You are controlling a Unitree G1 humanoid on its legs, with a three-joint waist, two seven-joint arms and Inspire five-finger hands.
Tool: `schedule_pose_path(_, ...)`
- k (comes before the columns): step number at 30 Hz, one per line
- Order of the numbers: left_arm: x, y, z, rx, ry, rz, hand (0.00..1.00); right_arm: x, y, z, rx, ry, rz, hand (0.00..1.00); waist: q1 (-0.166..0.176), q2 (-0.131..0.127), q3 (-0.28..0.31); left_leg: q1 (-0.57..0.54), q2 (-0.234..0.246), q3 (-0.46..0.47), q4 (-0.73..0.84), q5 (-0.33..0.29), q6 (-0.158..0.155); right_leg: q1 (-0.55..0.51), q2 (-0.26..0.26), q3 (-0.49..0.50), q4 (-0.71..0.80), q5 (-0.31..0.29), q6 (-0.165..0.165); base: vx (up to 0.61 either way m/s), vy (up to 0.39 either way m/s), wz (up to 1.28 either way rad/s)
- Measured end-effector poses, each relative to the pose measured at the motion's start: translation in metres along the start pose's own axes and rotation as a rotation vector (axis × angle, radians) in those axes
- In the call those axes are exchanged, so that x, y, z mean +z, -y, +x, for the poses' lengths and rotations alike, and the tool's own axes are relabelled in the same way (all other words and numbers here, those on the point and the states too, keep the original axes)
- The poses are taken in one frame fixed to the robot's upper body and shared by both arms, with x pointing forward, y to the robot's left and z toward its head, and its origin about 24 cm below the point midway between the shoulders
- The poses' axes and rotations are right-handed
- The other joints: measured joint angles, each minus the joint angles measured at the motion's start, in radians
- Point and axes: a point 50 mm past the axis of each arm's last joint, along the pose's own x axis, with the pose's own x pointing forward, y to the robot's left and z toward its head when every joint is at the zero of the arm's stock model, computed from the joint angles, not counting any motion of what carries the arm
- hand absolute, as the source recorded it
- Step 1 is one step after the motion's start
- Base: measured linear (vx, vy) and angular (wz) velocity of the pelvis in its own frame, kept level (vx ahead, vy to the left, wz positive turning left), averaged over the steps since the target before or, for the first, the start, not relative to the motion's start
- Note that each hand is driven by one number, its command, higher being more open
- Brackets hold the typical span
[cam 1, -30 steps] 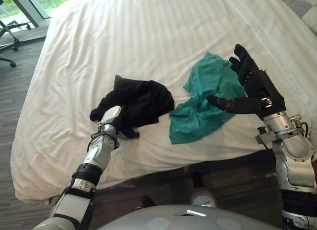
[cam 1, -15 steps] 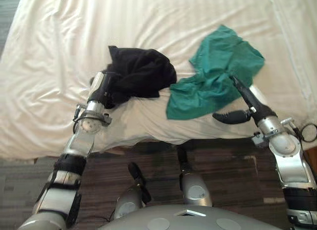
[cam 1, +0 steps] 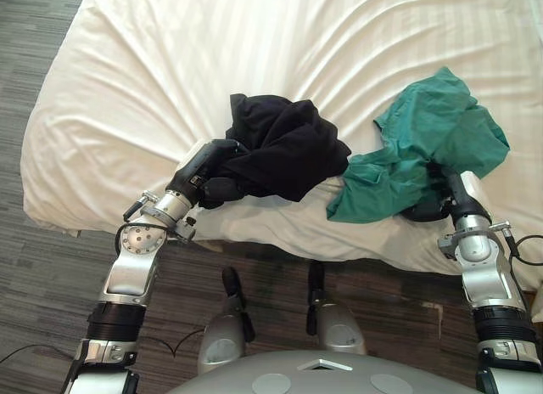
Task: Tidy up the quilt and then pick up the clothes from the bed and put them into the laundry hamper
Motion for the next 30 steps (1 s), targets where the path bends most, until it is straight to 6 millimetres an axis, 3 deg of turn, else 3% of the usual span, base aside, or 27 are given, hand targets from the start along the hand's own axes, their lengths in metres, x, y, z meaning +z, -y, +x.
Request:
schedule_pose_path(4,0.009,0.0,-0.001,-0.014,0.036,0.01,0.0,-0.008,0.004,-0.002,-0.016,-0.008,0.11,1.0,0.005,0.007,0.004,0.0,0.0,-0.004,0.001,0.0,0.0,0.001,0.001,-0.001,-0.001,-0.001,-0.001,0.03,0.007,0.01)
schedule_pose_path(5,0.012,0.0,-0.001,-0.017,0.047,0.015,1.0,-0.01,0.006,-0.004,-0.02,-0.006,0.136,1.0,0.006,0.008,0.005,0.001,0.0,-0.006,0.0,0.0,0.0,0.003,0.001,-0.003,0.0,-0.002,-0.003,0.04,0.009,0.04)
schedule_pose_path(10,0.014,-0.003,-0.013,0.036,0.049,0.043,1.0,-0.022,0.012,-0.01,-0.047,-0.022,0.178,1.0,0.011,0.037,0.021,0.03,0.001,-0.016,-0.001,0.0,0.0,0.032,0.001,-0.024,0.022,-0.02,-0.028,0.02,0.015,0.11)
schedule_pose_path(13,0.011,-0.023,-0.026,0.21,0.0,0.126,1.0,-0.029,0.016,-0.015,-0.06,-0.032,0.18,1.0,0.033,0.05,0.029,0.043,0.006,-0.014,-0.004,0.001,-0.001,0.041,0.003,-0.028,0.035,-0.035,-0.04,-0.05,0.009,0.07)
schedule_pose_path(16,0.004,-0.043,-0.029,0.353,-0.063,0.225,1.0,-0.03,0.01,-0.017,-0.03,-0.039,0.187,1.0,0.047,0.04,0.027,0.039,0.017,-0.012,-0.004,-0.003,-0.007,0.041,0.011,-0.024,0.03,-0.028,-0.031,-0.07,-0.008,0.01)
schedule_pose_path(22,-0.019,-0.076,-0.025,0.421,-0.228,0.323,1.0,-0.026,-0.009,-0.018,0.103,-0.035,0.225,1.0,0.059,0.0,0.012,0.039,0.025,0.015,-0.004,0.007,-0.012,0.042,0.021,0.002,-0.004,0.006,-0.025,-0.02,-0.004,-0.12)
schedule_pose_path(30,-0.01,-0.089,0.0,0.479,-0.201,0.328,1.0,-0.017,-0.016,-0.015,0.145,-0.014,0.222,1.0,0.056,-0.017,0.01,0.041,0.028,0.04,-0.004,0.013,-0.006,0.031,0.022,0.027,-0.005,0.02,-0.021,0.01,0.003,-0.08)
